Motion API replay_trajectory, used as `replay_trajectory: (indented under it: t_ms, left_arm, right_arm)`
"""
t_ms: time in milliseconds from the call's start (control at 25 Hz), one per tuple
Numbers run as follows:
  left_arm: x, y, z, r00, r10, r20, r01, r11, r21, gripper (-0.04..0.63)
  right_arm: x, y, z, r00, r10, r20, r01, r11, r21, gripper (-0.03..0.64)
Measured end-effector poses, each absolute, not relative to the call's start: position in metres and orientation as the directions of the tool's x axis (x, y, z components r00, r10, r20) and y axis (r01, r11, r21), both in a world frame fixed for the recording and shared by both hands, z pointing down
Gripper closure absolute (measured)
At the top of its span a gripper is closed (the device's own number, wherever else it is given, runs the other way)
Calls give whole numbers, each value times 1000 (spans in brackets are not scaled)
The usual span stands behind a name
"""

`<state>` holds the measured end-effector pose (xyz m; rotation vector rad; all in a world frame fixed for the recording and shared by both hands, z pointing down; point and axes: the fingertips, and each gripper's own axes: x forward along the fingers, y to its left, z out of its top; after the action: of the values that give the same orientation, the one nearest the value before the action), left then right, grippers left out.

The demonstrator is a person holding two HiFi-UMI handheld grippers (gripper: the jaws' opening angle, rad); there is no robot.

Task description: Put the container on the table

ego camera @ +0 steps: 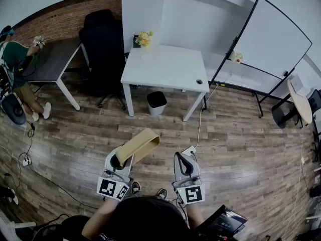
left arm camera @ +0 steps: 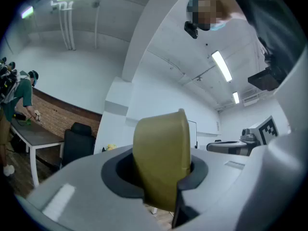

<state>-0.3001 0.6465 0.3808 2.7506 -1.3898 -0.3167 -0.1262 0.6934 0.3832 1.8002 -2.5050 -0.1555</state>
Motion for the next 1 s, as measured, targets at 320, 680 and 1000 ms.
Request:
replay_trajectory:
  t_ms: [320,680,1000]
  left_arm:
    - [-325,627,388,577,-800,-164,-789,-598,140,482]
    - [-355,597,391,598,-783,-171,-768,-621,157,485]
    - [-326,564,393,613,-772,-169,-756,-635,158,489]
  right_arm:
    - [-145,670,394,-321,-947,1,-942,319,107,604]
    - [-188,639,400,-344,-939,5,-932,342,117,586]
    - [-177,596,407,-349,-937,9,-932,348,98,588]
